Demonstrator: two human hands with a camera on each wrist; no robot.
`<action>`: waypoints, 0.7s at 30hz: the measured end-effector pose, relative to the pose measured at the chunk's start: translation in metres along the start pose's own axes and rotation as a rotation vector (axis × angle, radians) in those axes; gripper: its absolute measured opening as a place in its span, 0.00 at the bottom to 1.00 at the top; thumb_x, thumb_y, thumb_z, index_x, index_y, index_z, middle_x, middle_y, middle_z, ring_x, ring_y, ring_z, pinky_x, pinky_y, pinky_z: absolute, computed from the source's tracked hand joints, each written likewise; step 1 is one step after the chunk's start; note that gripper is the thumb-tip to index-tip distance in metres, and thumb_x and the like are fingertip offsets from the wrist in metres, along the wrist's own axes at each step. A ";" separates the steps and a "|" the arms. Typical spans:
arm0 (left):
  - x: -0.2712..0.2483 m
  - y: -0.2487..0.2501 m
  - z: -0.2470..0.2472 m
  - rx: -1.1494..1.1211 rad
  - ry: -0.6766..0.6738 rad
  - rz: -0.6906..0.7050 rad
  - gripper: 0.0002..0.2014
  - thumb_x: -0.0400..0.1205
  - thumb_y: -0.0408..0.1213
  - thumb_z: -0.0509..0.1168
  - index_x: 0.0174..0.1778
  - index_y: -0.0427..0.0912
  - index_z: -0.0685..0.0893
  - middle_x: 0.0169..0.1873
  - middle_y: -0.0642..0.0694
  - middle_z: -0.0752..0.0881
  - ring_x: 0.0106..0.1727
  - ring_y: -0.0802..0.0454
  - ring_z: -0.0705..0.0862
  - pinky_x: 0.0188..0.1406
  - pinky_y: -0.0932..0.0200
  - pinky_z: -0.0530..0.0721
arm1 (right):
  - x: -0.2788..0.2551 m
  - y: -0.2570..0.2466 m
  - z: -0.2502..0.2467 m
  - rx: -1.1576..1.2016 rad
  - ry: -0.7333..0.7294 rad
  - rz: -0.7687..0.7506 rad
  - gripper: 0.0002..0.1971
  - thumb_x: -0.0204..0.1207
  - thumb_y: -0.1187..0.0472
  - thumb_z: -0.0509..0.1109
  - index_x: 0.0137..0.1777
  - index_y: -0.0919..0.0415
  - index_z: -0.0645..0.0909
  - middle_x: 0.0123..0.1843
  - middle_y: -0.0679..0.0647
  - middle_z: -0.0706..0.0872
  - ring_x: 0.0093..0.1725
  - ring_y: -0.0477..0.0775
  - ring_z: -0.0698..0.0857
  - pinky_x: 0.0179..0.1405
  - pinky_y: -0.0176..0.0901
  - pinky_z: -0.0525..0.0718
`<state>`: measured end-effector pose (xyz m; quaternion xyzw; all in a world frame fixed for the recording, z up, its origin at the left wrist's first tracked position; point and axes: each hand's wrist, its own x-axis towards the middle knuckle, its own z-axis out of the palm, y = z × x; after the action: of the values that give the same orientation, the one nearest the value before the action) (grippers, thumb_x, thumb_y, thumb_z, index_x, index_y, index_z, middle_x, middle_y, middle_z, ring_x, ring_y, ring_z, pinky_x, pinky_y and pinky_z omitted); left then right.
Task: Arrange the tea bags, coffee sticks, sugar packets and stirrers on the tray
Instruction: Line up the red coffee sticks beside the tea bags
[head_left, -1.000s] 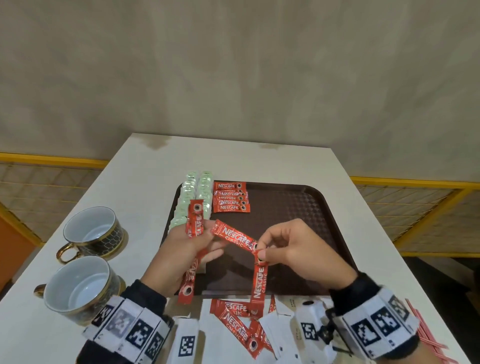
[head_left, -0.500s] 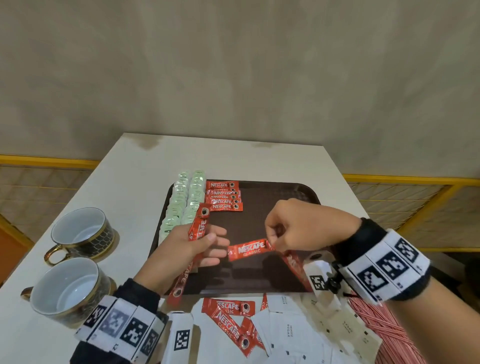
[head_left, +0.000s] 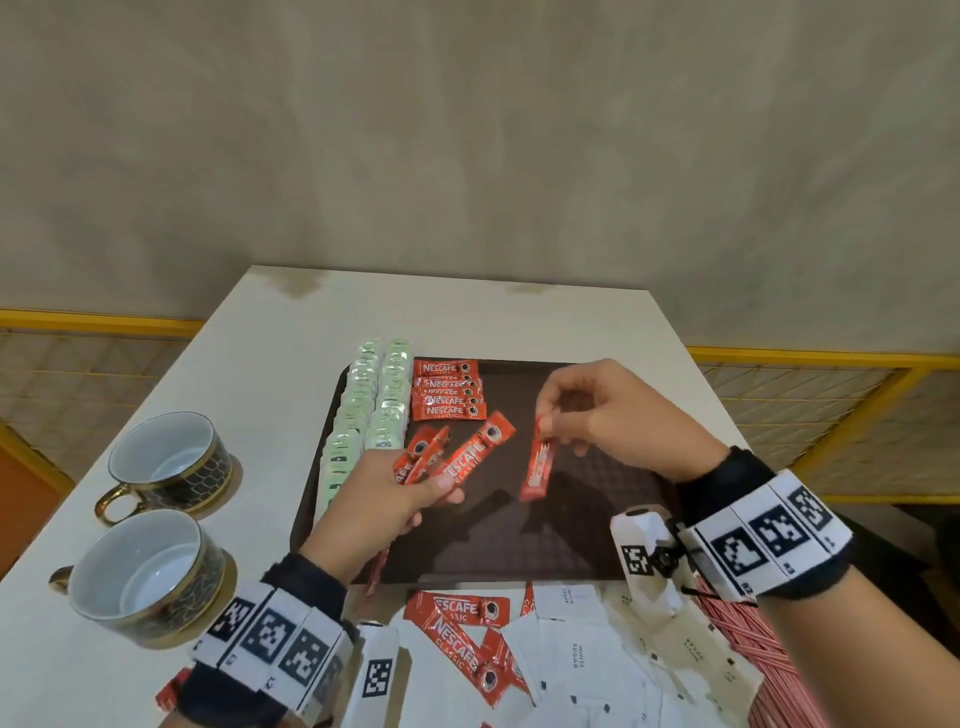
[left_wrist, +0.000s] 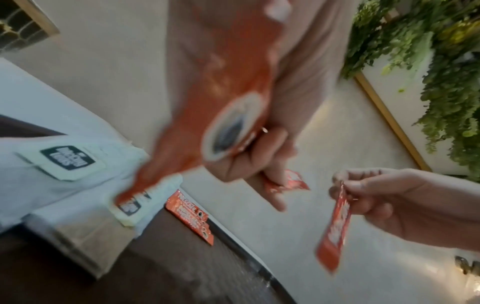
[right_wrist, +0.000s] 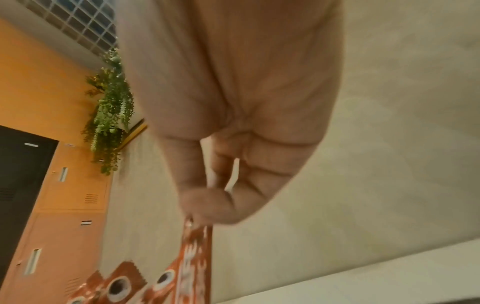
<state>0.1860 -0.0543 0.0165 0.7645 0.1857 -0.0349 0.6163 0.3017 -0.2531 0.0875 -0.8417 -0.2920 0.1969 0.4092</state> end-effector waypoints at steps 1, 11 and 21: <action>0.002 -0.001 -0.001 -0.032 0.053 -0.009 0.06 0.81 0.41 0.69 0.52 0.46 0.87 0.40 0.51 0.93 0.36 0.49 0.88 0.30 0.65 0.78 | -0.002 0.002 0.001 0.141 0.063 0.021 0.06 0.77 0.72 0.71 0.40 0.63 0.84 0.32 0.52 0.87 0.31 0.46 0.84 0.33 0.35 0.83; -0.005 0.009 -0.001 -0.288 -0.267 0.006 0.14 0.83 0.43 0.63 0.53 0.35 0.83 0.39 0.35 0.87 0.18 0.61 0.69 0.18 0.71 0.68 | -0.014 0.014 0.041 0.473 0.185 0.183 0.02 0.77 0.68 0.73 0.44 0.66 0.84 0.39 0.61 0.90 0.38 0.51 0.89 0.34 0.38 0.88; -0.009 0.015 0.002 -0.264 -0.328 0.028 0.18 0.77 0.45 0.66 0.53 0.34 0.86 0.46 0.35 0.91 0.16 0.63 0.73 0.17 0.71 0.66 | -0.012 0.013 0.043 0.376 0.228 0.137 0.03 0.77 0.67 0.73 0.44 0.67 0.84 0.40 0.60 0.90 0.40 0.49 0.91 0.41 0.42 0.90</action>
<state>0.1826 -0.0612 0.0326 0.6638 0.0748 -0.1257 0.7334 0.2726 -0.2429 0.0527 -0.7852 -0.1443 0.1787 0.5750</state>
